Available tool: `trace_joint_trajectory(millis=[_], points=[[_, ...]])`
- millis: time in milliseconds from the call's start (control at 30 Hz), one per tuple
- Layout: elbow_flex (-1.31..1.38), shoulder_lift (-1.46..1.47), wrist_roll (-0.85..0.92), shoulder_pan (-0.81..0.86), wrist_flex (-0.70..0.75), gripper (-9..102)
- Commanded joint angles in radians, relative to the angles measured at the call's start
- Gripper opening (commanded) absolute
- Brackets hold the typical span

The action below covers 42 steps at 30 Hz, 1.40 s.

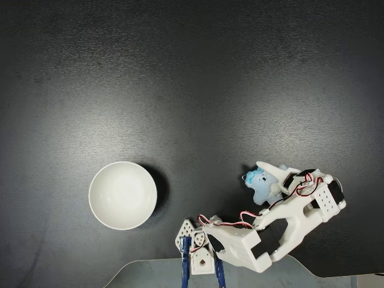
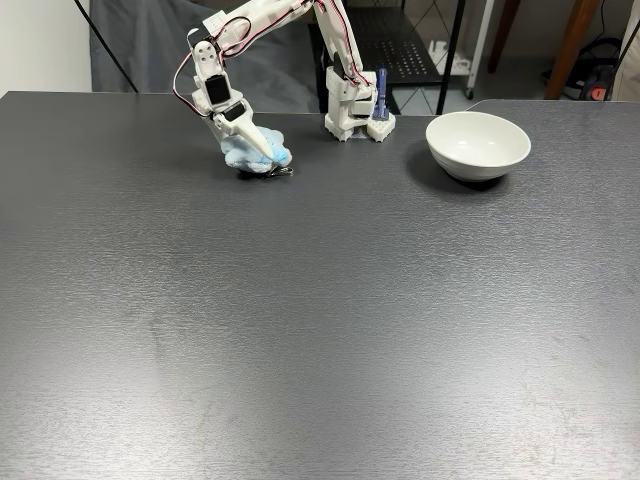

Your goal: Grasp a skyblue doll and put it in the white bowl.

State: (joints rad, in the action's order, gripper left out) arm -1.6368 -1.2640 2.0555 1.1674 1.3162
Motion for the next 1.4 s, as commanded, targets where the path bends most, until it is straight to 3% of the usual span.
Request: trace_joint_trajectory(millis=[0,100,333,400,1033,1133,1367], points=[[0.017,-0.035,-0.005,0.002,-0.005,61],[0.017,-0.034,-0.005,0.002,-0.005,49],[0.018,-0.028,-0.005,0.002,-0.005,4],[0.018,-0.028,-0.005,0.002,-0.005,-3],[0.035,-0.077,-0.006,0.003,-0.011,0],[0.035,-0.078,-0.006,0.003,-0.011,8],[0.037,-0.08,-0.006,0.006,-0.011,42]])
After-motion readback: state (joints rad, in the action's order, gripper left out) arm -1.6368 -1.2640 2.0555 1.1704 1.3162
